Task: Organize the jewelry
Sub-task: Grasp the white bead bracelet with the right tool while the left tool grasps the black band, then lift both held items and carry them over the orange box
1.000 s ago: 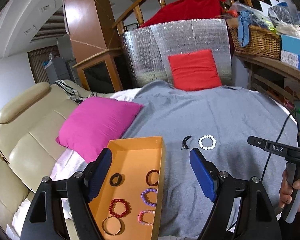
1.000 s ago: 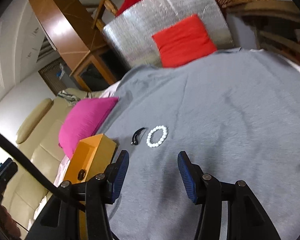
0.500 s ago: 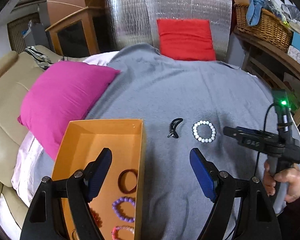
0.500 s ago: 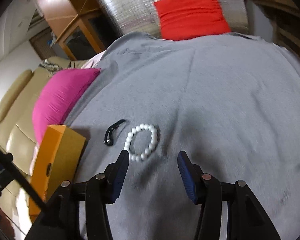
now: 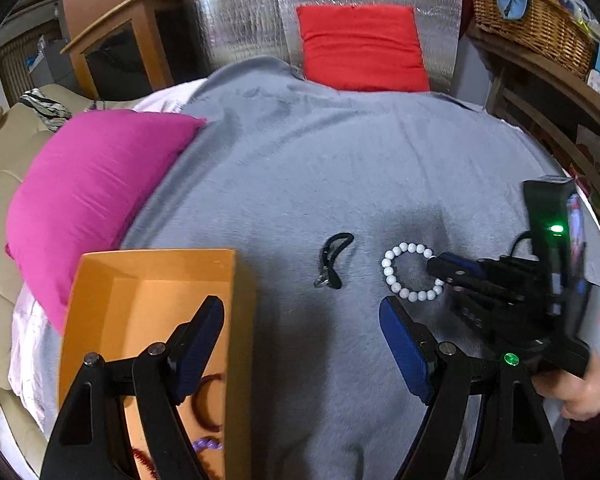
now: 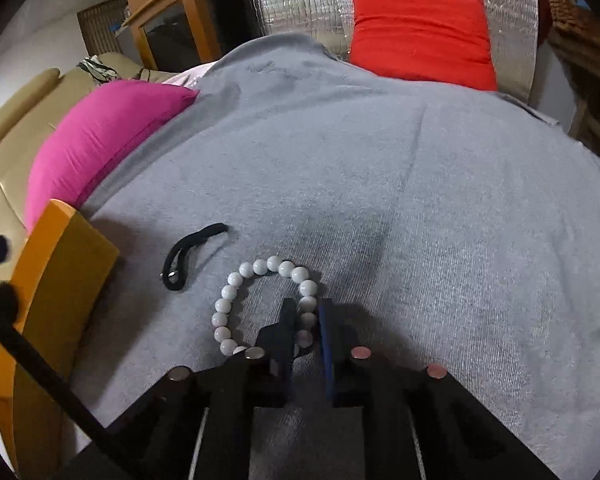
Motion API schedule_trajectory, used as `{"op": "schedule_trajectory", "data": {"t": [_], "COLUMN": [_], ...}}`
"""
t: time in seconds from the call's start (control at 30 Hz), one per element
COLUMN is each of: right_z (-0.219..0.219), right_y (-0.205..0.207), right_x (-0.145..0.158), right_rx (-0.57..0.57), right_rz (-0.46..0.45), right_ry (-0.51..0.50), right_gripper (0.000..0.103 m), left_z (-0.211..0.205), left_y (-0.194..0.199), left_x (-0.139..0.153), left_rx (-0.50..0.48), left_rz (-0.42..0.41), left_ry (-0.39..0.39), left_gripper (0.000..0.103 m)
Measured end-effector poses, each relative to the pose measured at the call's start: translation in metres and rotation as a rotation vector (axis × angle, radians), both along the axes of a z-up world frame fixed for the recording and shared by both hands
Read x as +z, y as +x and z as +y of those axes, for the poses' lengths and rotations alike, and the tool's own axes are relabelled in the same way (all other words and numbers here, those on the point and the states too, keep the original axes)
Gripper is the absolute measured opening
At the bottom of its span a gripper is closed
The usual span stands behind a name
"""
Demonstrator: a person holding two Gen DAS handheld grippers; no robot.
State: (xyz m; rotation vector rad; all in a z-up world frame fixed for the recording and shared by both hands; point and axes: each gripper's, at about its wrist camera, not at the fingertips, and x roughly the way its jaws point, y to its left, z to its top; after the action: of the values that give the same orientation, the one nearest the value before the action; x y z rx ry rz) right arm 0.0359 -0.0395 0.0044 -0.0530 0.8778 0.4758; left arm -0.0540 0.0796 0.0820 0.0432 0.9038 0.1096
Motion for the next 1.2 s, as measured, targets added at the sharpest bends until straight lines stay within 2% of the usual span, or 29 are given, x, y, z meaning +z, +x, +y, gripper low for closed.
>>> {"op": "schedule_trajectory", "data": {"t": [0.17, 0.33, 0.4, 0.47, 0.53, 0.6, 0.67, 0.87, 0.97, 1.2], "right_z": [-0.026, -0.059, -0.068, -0.072, -0.075, -0.074, -0.073, -0.067, -0.065, -0.056], "right_y": [0.002, 0.0, 0.0, -0.001, -0.002, 0.001, 0.004, -0.005, -0.013, -0.034], "right_x": [0.004, 0.018, 0.02, 0.018, 0.016, 0.014, 0.014, 0.031, 0.044, 0.064], "right_rx": [-0.026, -0.058, -0.064, -0.064, -0.065, -0.066, -0.07, -0.037, -0.019, 0.01], "right_rz": [0.022, 0.012, 0.02, 0.028, 0.033, 0.041, 0.046, -0.002, -0.026, -0.064], "right_ry": [0.049, 0.097, 0.12, 0.12, 0.113, 0.115, 0.131, 0.186, 0.218, 0.281], "right_gripper": [0.011, 0.011, 0.011, 0.011, 0.011, 0.011, 0.011, 0.011, 0.011, 0.011], "left_z": [-0.017, -0.018, -0.017, -0.014, -0.011, -0.008, -0.006, -0.011, -0.014, -0.013], "left_y": [0.03, 0.062, 0.072, 0.082, 0.09, 0.091, 0.09, 0.072, 0.052, -0.014], "left_x": [-0.019, -0.041, -0.051, -0.062, -0.075, -0.08, -0.079, -0.067, -0.051, 0.001], "left_rx": [-0.033, -0.007, 0.006, 0.02, 0.029, 0.036, 0.038, 0.0, -0.015, -0.02], "left_rz": [0.041, 0.084, 0.102, 0.128, 0.162, 0.148, 0.134, 0.091, 0.049, -0.074], "left_ry": [0.007, -0.026, -0.037, -0.056, -0.085, -0.127, -0.143, -0.148, -0.164, -0.146], "left_gripper": [0.08, 0.079, 0.072, 0.054, 0.042, 0.035, 0.01, 0.008, 0.008, 0.008]}}
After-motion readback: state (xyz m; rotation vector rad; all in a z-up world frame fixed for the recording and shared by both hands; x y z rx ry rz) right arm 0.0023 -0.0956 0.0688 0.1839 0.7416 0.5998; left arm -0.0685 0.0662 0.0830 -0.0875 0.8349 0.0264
